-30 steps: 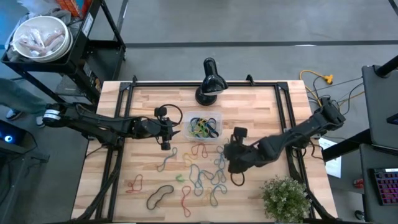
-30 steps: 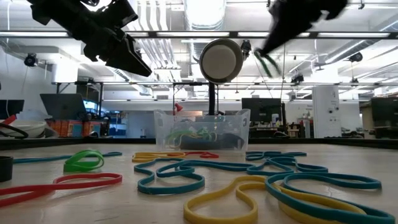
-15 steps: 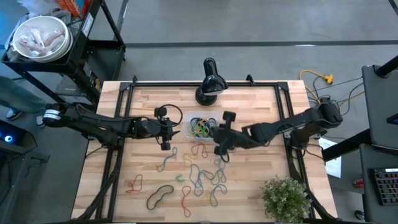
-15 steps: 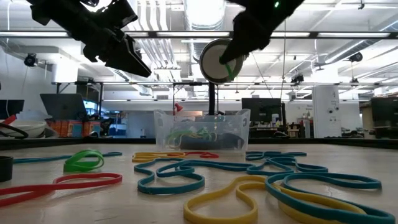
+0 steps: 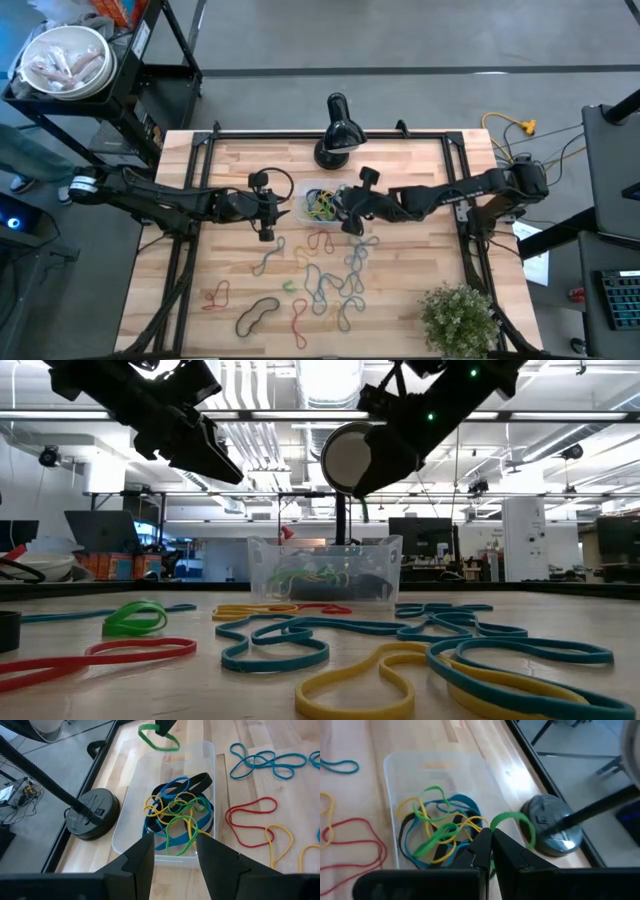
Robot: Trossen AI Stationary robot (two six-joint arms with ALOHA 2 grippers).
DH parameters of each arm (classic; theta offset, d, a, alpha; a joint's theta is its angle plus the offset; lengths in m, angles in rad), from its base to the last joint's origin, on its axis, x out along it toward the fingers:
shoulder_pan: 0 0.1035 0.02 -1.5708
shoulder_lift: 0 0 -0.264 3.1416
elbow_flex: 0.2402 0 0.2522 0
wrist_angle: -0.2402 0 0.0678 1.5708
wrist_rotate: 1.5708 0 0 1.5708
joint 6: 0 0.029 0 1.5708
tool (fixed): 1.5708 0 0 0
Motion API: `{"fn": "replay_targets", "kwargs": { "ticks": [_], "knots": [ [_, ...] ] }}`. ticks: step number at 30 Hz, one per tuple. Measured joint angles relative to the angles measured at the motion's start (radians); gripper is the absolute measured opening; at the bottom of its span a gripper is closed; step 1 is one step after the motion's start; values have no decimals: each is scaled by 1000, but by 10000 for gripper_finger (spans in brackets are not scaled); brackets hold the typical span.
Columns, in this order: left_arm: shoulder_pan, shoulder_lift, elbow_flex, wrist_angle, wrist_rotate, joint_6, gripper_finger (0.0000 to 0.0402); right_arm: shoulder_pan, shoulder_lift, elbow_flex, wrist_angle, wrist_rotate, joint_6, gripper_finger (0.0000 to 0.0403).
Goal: Pick and place rubber bands into bin
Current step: Put the green rubber band into the transparent bin
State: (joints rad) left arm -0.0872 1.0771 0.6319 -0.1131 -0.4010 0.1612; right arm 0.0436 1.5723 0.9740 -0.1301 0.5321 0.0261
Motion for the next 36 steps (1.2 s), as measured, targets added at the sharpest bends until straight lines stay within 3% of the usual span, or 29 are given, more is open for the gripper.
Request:
{"fn": "replay_targets", "kwargs": {
  "ticks": [6,20,31,36],
  "knots": [
    [0,0,0,1,0,0,132,-38,0,-33,59,-28,-8,9],
    [0,0,1,31,3,1,132,-141,0,-43,61,-276,8,8],
    [0,0,1,28,3,1,132,-150,0,-43,59,-287,22,9],
    [0,0,1,27,3,1,132,-149,0,-43,59,-287,17,32]
  ]
}}
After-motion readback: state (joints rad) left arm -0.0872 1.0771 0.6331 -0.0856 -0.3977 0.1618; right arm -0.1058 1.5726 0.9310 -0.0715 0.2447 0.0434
